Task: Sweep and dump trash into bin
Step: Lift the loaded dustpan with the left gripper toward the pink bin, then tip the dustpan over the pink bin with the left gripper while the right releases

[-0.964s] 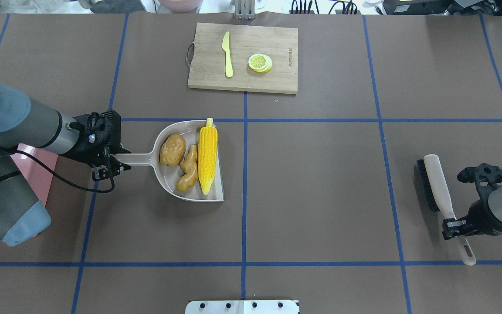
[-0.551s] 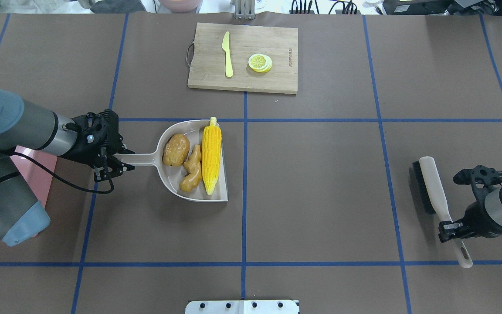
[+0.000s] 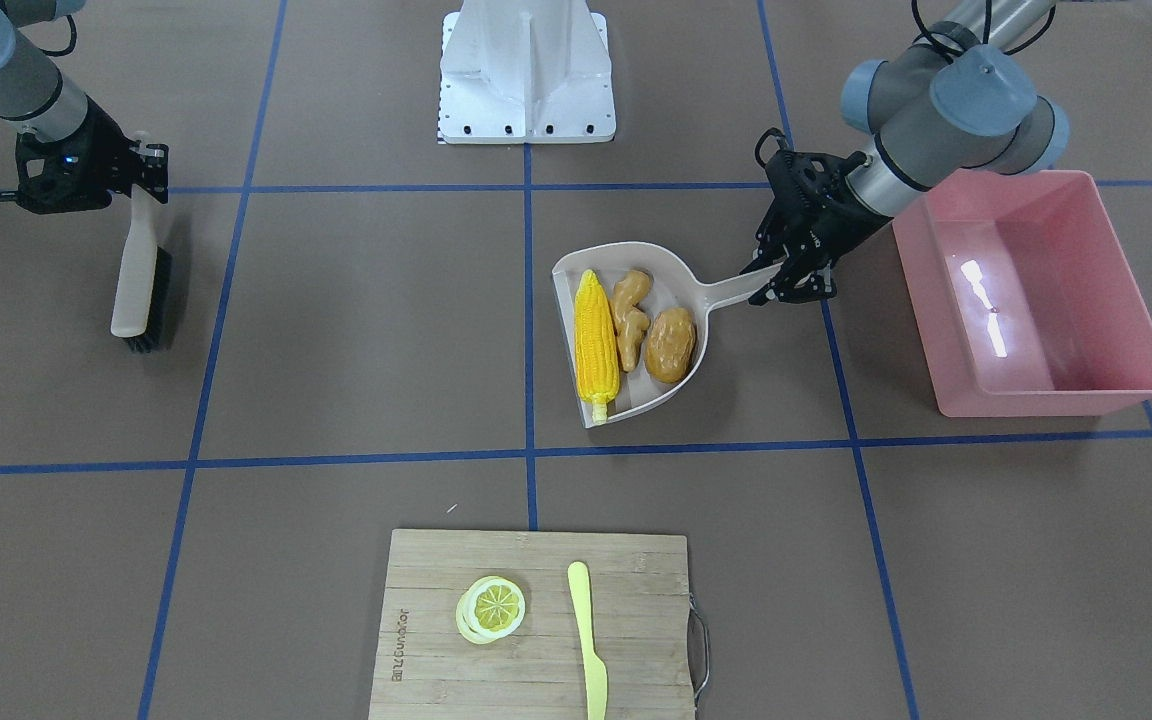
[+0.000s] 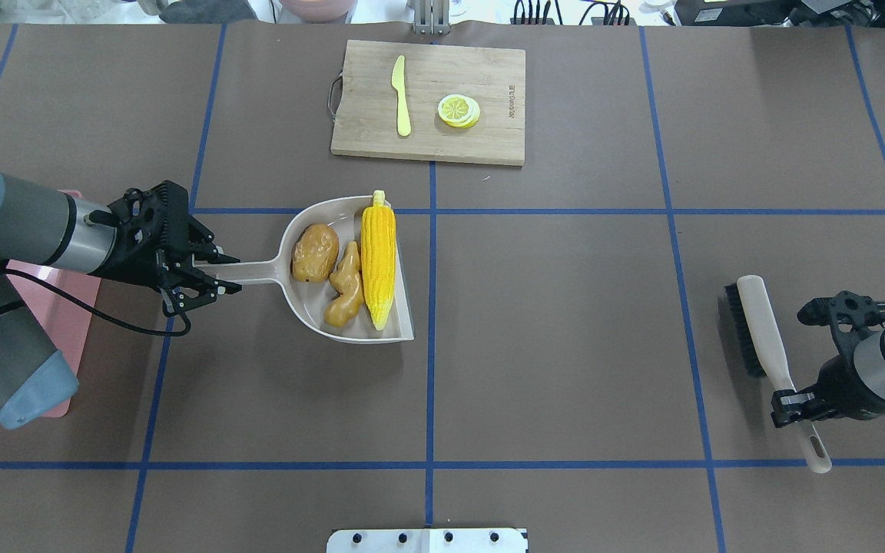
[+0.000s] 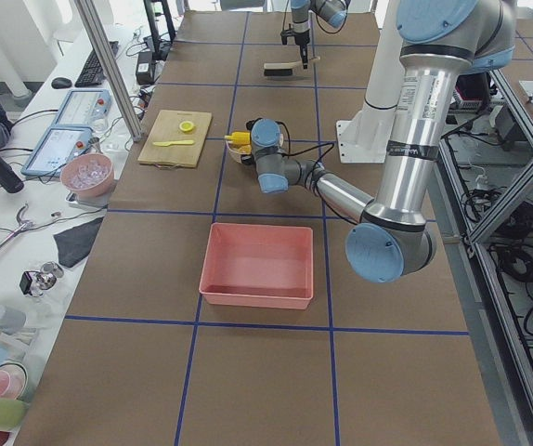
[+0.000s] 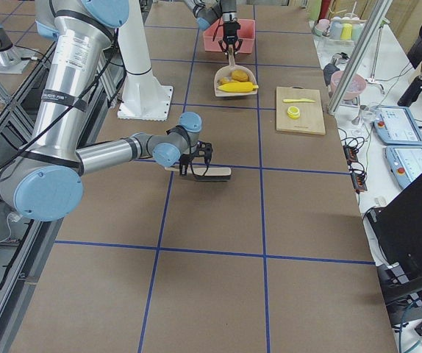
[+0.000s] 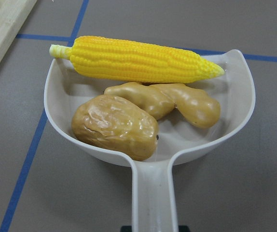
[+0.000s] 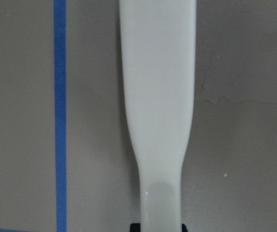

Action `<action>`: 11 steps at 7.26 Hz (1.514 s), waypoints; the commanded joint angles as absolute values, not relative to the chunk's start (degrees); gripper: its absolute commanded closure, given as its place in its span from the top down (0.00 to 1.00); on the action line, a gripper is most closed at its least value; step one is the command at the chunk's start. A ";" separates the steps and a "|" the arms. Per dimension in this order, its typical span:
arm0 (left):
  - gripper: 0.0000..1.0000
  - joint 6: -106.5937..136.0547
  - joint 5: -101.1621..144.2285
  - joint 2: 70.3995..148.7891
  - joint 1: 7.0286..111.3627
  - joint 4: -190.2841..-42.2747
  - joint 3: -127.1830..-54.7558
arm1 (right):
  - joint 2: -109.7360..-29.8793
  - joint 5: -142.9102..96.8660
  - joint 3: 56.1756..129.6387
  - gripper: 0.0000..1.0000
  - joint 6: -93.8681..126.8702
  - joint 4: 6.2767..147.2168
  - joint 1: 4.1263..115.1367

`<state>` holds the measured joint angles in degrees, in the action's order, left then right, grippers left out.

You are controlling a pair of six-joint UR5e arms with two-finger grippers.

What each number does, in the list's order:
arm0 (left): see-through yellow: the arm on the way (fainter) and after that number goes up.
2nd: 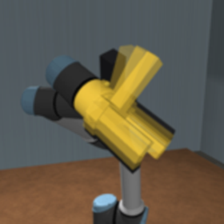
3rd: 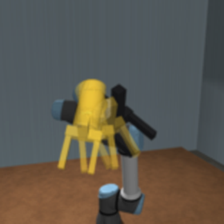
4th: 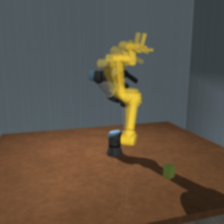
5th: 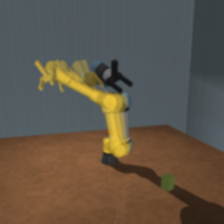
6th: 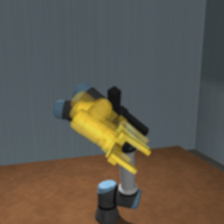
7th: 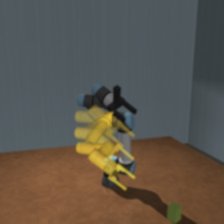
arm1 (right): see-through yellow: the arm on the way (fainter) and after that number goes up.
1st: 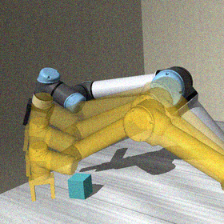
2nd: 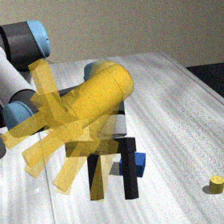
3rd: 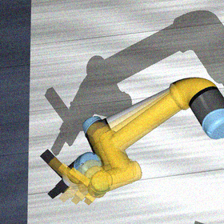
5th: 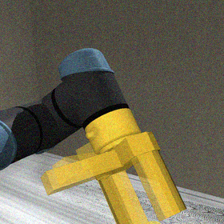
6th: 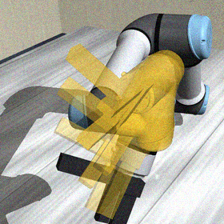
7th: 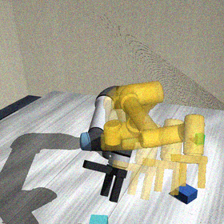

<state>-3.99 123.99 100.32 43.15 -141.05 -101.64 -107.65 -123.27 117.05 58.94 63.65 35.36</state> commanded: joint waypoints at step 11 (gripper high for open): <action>0.00 1.34 147.78 63.57 82.74 -162.42 -109.09 | -107.75 -122.69 116.46 1.00 60.20 62.93 33.66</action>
